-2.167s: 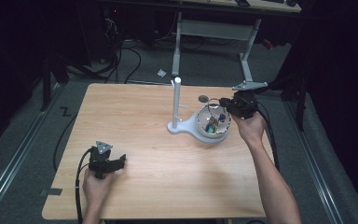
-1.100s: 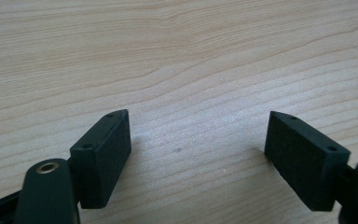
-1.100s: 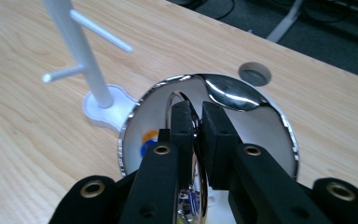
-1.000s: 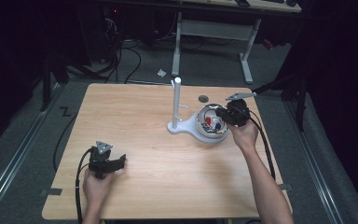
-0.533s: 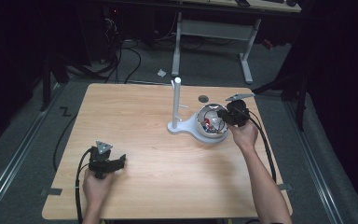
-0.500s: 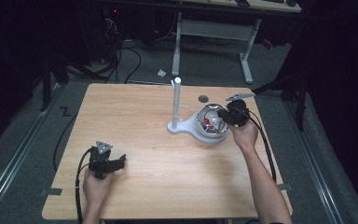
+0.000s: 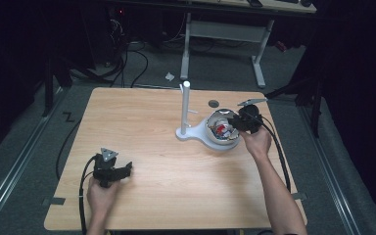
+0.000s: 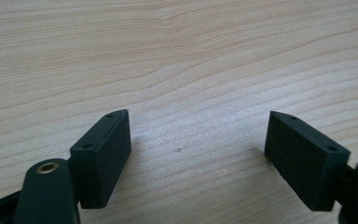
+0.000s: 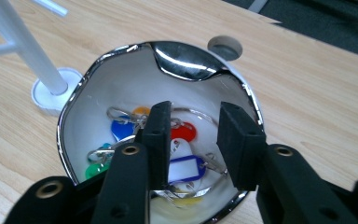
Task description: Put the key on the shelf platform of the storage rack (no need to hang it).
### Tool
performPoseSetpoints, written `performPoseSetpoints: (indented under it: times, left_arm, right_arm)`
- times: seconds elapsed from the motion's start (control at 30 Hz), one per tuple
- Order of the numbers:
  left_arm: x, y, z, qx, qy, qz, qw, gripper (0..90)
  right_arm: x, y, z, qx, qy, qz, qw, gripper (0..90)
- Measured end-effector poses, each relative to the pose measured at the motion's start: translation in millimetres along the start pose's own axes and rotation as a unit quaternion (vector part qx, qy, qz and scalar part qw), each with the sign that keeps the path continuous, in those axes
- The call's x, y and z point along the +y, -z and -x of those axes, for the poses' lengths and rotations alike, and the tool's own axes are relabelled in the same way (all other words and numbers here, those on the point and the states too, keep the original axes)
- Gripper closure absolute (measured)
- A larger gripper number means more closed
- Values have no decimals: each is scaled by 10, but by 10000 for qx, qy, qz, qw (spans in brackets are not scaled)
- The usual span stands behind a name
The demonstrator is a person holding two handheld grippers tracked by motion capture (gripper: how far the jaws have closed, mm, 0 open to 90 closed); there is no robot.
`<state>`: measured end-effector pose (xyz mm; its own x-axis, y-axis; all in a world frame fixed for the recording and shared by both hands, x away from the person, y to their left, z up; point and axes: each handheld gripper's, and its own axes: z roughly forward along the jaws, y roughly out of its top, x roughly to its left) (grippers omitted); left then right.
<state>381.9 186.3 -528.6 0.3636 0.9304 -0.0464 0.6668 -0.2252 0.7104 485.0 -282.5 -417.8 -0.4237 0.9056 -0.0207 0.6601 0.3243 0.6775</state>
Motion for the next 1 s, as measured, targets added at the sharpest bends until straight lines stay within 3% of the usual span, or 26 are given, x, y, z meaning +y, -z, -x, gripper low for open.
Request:
performPoseSetpoints:
  times: [0.4, 0.63, 1.0]
  left_arm:
    - [0, -3, 6, 22, -18, 3, 10000, 230]
    - [0, -3, 7, 26, -25, 0, 10000, 231]
    - [0, -3, 6, 22, -18, 3, 10000, 229]
  right_arm:
    - [-73, 278, 94, -65, -278, 314, 9991, 516]
    - [-69, 507, 101, -48, -252, 586, 9979, 499]
    - [-132, 758, 99, -39, -261, 696, 9972, 492]
